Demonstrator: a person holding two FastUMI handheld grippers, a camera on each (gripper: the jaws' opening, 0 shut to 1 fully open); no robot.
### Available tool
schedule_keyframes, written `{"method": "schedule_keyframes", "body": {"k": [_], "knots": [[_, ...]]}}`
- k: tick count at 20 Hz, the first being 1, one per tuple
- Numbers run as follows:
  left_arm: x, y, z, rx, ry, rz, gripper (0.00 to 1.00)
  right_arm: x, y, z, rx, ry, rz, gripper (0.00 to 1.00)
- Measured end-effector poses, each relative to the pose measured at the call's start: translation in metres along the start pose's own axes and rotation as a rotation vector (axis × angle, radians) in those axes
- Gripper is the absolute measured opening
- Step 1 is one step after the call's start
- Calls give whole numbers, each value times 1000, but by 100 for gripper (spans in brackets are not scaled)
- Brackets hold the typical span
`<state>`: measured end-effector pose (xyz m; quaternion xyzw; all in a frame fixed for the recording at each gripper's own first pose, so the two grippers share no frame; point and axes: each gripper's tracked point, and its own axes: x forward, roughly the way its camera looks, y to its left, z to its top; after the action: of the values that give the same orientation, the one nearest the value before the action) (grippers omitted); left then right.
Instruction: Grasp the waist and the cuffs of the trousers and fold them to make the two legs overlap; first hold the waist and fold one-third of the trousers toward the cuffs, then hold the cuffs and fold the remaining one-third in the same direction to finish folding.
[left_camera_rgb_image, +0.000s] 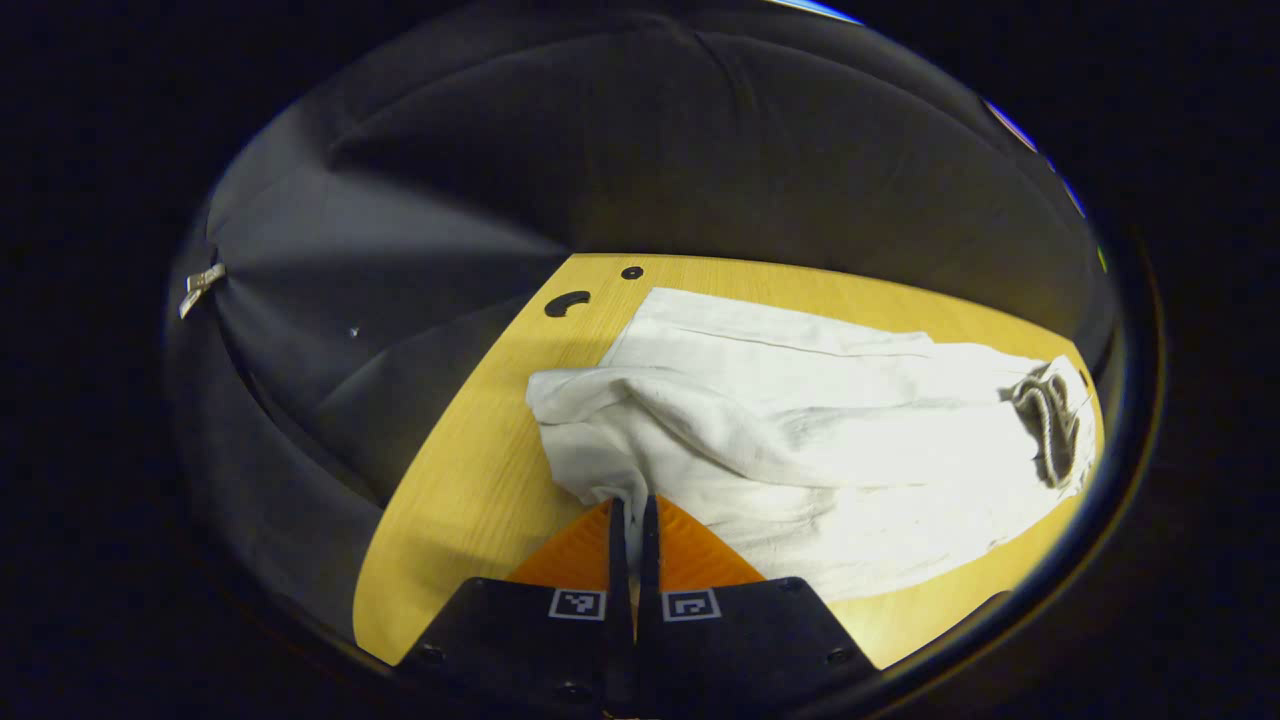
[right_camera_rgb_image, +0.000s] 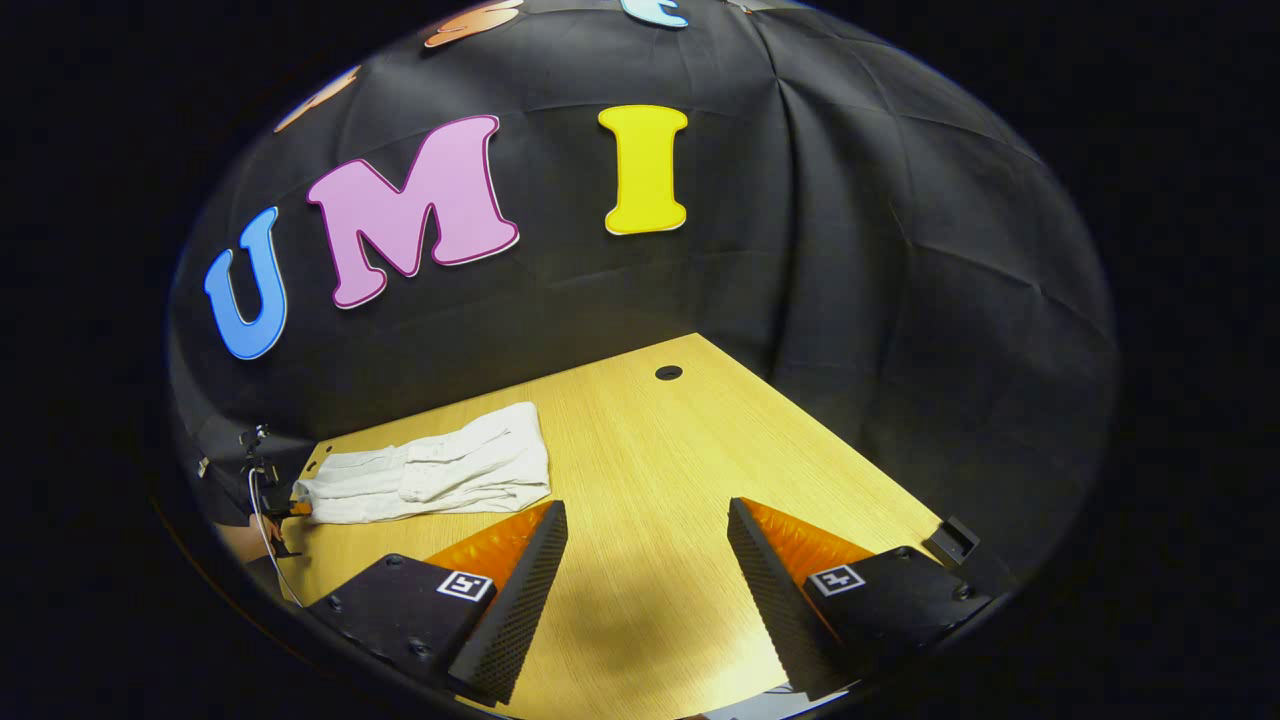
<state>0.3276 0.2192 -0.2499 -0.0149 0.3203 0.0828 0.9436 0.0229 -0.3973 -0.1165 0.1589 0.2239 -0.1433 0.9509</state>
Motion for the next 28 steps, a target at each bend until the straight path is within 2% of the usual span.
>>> {"method": "schedule_keyframes", "body": {"k": [4,9,13,17,21,23,28], "knots": [[-20,-21,25,-69,-60,-58,6,5,-6,1,7,-2,6,98],[-75,-65,84,-199,-173,-155,6,10,-10,-3,47,8,30,98],[-111,-111,115,-197,-218,-218,6,12,-17,2,84,-11,43,98],[-135,-185,140,-182,-254,-298,6,11,-29,2,72,-27,52,98],[-160,-283,165,-154,-293,-404,6,16,-39,4,43,-41,62,98],[-164,-337,167,-124,-289,-446,6,17,-41,6,48,-48,74,98],[-167,-434,140,-97,-223,-533,6,25,-53,14,82,-64,91,98]]}}
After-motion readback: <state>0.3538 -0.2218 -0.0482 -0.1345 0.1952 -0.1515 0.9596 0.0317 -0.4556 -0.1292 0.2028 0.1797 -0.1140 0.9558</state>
